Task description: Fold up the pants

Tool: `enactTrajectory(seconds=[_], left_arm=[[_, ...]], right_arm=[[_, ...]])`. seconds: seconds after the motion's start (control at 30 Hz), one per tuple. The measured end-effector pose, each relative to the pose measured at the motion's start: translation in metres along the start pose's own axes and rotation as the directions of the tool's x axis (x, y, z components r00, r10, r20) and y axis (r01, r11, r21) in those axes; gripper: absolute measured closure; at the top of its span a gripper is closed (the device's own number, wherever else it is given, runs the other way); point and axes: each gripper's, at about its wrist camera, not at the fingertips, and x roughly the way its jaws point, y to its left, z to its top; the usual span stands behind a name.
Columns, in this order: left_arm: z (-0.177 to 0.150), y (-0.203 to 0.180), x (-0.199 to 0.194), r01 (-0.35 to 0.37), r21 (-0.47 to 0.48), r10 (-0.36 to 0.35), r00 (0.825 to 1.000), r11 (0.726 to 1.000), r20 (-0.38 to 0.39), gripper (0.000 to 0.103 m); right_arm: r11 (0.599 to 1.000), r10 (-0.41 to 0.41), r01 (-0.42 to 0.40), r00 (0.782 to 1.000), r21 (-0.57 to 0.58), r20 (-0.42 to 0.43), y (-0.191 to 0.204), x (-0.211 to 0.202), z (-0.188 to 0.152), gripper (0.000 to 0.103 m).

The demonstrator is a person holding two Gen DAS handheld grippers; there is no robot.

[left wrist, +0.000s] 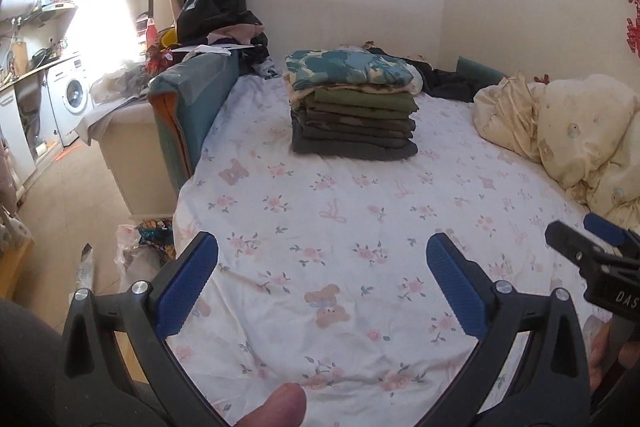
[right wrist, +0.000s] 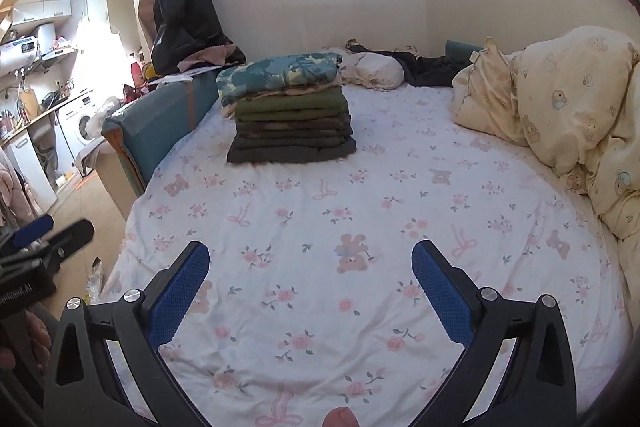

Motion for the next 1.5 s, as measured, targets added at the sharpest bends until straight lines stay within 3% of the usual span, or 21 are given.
enactTrajectory(seconds=[0.33, 1.5], left_arm=[[0.001, -0.006, -0.004, 0.012, 0.011, -0.012, 1.000, 1.000, 0.019, 0.000], [0.003, -0.010, -0.008, 0.017, 0.023, -0.017, 0.999, 1.000, 0.031, 0.000]], right_arm=[[0.999, -0.019, 0.020, 0.999, -0.027, 0.033, 0.003, -0.005, 0.001, 0.000], [0.999, -0.017, 0.018, 1.000, -0.038, 0.026, 0.005, -0.004, 0.000, 0.000]])
